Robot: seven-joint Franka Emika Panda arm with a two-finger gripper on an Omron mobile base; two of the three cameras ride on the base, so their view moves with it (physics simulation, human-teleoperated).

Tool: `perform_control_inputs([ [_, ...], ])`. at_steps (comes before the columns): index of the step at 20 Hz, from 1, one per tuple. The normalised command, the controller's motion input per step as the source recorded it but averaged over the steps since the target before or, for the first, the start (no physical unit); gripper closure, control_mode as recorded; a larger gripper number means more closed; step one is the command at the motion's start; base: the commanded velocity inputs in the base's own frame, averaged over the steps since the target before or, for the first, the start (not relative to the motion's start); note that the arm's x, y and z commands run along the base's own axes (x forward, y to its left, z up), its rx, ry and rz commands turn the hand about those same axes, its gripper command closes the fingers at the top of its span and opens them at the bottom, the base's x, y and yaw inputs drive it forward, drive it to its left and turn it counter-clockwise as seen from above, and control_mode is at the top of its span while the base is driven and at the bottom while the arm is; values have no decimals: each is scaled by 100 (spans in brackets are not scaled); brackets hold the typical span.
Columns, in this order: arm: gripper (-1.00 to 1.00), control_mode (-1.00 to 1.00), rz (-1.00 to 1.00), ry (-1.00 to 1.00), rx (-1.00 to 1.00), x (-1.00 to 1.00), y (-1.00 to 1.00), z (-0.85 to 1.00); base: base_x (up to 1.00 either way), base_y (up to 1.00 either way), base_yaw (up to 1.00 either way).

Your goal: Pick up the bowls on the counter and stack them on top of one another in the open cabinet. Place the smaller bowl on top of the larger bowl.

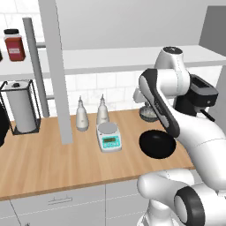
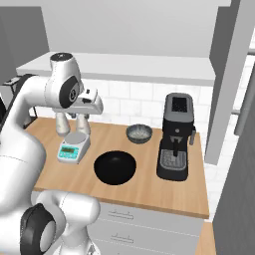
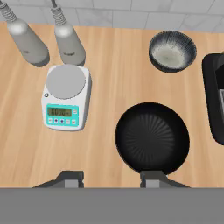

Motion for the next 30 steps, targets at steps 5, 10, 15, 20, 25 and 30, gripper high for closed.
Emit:
perform_control_inputs([
  [5,-100,-100,-2,0,5,-10,-22,-5,0,0,0],
  [10,-100,-100,-27,0,12,-2,-97,-46,0,0,0],
  [15,-100,-100,-22,-1,0,8,-69,-61,0,0,0],
  [20,-100,-100,2,-5,-11,40,-4,-47,0,0,0],
  [25,-100,-100,7,-7,-11,23,0,-34,0,0,0],
  [30,-100,-100,1,-1,-6,50,0,-17,0,0,0],
])
